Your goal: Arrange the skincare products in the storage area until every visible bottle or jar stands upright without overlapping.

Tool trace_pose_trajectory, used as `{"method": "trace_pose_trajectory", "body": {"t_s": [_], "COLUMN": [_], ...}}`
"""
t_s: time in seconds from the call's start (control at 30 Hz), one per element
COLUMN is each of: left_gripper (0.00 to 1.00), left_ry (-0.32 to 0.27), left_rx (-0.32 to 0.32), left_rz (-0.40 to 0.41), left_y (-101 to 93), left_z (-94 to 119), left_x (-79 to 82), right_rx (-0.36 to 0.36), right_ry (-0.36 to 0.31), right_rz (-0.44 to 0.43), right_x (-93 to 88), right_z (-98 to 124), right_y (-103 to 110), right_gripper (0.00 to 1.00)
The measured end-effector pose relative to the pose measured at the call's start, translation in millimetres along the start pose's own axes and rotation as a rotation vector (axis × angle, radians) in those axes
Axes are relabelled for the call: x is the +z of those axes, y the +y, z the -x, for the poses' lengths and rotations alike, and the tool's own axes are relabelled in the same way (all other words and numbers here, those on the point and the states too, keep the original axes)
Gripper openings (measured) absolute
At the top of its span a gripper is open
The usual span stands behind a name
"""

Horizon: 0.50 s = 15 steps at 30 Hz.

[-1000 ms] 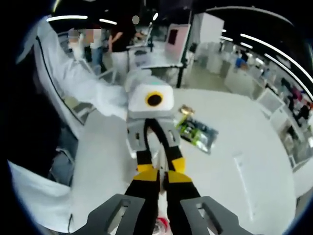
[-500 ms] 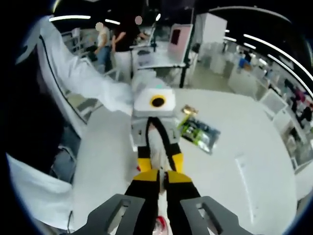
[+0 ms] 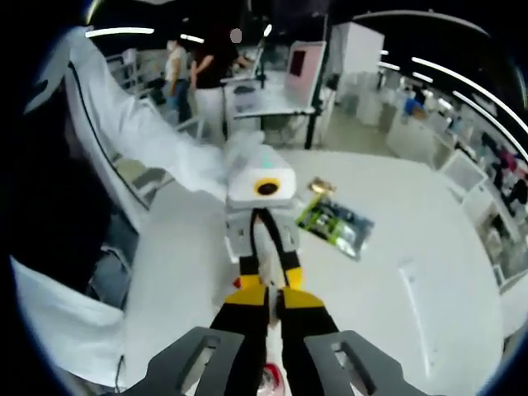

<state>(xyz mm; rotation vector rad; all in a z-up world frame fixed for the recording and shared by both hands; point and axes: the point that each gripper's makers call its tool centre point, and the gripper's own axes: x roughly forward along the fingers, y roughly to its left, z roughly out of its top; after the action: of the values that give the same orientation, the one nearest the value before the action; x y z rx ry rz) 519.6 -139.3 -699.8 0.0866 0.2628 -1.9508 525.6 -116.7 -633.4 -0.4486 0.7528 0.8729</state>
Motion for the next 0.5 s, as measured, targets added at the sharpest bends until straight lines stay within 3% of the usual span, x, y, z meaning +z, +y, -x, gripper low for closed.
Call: {"method": "trace_pose_trajectory", "body": {"t_s": [0.17,0.5], "left_gripper": [0.15,0.15], "left_ry": [0.035,0.015], "left_rx": [-0.004,0.048], "left_rz": [-0.041,-0.055], "left_y": [-10.1,-24.4], "left_z": [-2.4,-4.3], "left_x": [-3.4,-5.5], "right_rx": [0.008,0.047], "right_ry": [0.008,0.018], "right_rz": [0.002,0.055], "right_x": [-2.8,-7.3], "right_z": [2.0,6.5], "right_y": [3.1,17.2], "right_gripper": [0.00,0.00]}}
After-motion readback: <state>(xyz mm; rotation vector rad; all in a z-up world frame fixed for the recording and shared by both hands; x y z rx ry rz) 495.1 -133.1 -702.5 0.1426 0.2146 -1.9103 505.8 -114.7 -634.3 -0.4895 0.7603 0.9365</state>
